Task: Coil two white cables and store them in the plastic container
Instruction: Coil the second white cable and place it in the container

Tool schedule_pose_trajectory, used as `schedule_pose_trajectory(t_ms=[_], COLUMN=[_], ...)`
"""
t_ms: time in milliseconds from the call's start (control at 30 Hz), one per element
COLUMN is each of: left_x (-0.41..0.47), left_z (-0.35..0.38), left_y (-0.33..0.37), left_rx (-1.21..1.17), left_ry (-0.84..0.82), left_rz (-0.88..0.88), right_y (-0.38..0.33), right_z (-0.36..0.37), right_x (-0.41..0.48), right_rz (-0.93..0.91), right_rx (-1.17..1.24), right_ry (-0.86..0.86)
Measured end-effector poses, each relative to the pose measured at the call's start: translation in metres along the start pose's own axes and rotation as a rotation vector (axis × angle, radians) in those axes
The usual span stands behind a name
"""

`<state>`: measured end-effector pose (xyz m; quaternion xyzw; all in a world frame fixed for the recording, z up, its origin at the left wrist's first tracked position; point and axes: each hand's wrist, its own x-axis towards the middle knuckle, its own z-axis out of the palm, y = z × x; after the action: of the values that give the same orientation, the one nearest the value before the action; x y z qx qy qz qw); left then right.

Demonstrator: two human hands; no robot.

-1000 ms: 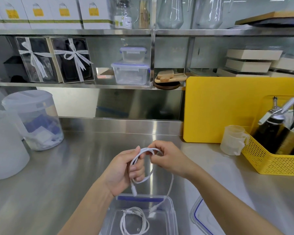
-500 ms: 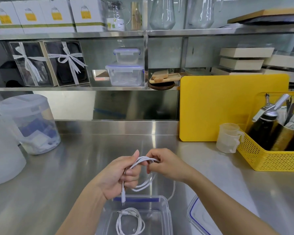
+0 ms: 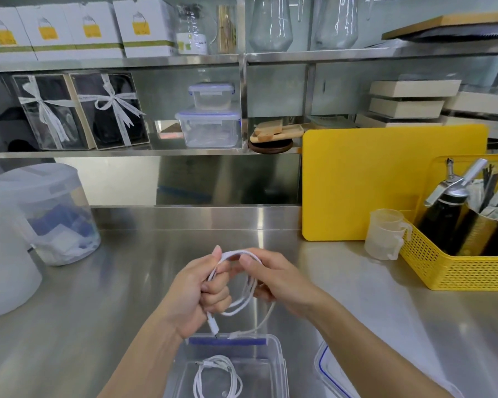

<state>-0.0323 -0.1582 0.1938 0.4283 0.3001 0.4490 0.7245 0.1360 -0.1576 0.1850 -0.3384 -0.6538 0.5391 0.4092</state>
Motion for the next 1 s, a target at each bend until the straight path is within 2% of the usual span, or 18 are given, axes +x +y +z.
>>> schedule_pose_trajectory(t_ms=[133, 233, 333, 500, 567, 633, 733, 833, 933, 1000], left_x=[0.0, 0.0, -0.002, 0.001, 0.004, 0.006, 0.009, 0.009, 0.007, 0.006], left_z=[-0.006, -0.016, -0.03, -0.05, -0.049, -0.045, -0.039, -0.032, -0.029, -0.033], left_y=[-0.006, -0.007, 0.0, 0.022, 0.029, 0.031, 0.021, 0.011, 0.013, 0.017], left_rx=[-0.108, -0.181, 0.021, 0.346, 0.527, 0.607, 0.404, 0.133, 0.075, 0.089], left_ry=[0.043, -0.043, -0.134, -0.284, -0.325, -0.296, -0.215, -0.154, -0.029, 0.066], left_rz=[0.027, -0.046, -0.154, -0.333, -0.34, -0.297, -0.234, -0.17, -0.109, -0.061], right_y=[0.001, 0.0, -0.004, -0.019, -0.025, -0.03, -0.035, -0.034, -0.032, -0.033], right_z=[-0.002, -0.002, 0.0, 0.006, 0.011, 0.014, 0.012, 0.009, 0.0, -0.011], right_x=[0.001, 0.003, 0.004, 0.007, 0.01, 0.013, 0.016, 0.015, 0.01, 0.005], right_rz=[0.016, 0.033, 0.075, 0.105, 0.095, 0.075, 0.075, 0.111, 0.093, 0.126], right_rx=[0.074, 0.062, -0.04, -0.316, -0.459, -0.586, -0.62, -0.47, -0.435, -0.543], right_ry=[-0.025, -0.034, 0.009, -0.096, -0.135, -0.174, -0.161, -0.119, -0.001, 0.015])
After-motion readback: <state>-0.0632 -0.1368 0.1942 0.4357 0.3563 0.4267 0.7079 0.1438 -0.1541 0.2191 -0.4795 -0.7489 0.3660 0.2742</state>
